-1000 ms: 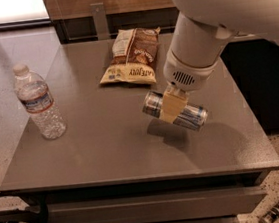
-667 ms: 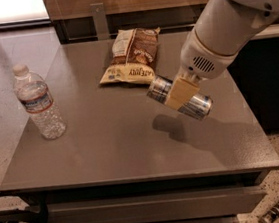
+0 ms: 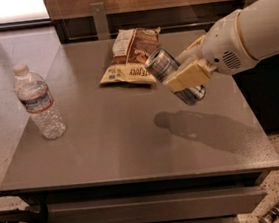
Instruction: Place redbull can upright
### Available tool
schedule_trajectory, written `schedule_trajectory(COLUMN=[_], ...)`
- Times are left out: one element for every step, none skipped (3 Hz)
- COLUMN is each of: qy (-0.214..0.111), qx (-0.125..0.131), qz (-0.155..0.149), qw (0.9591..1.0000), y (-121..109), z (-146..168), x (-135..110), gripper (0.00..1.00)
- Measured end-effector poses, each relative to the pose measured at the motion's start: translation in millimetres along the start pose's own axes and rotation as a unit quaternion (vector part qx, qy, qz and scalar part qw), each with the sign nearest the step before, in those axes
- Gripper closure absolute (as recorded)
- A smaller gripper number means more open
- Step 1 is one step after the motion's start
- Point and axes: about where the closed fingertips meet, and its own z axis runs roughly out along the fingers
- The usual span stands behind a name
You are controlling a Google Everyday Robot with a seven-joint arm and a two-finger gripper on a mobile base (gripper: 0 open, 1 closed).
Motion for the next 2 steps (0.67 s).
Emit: schedule_trajectory(qy=[-0.082,-0.165], qx=[0.020,0.030], qz=[-0.017,-0.050], qw=[0.9963,0.9846], y=[3,11], z=[-4,2], x=[-16,-26], gripper=[1.00,1.00])
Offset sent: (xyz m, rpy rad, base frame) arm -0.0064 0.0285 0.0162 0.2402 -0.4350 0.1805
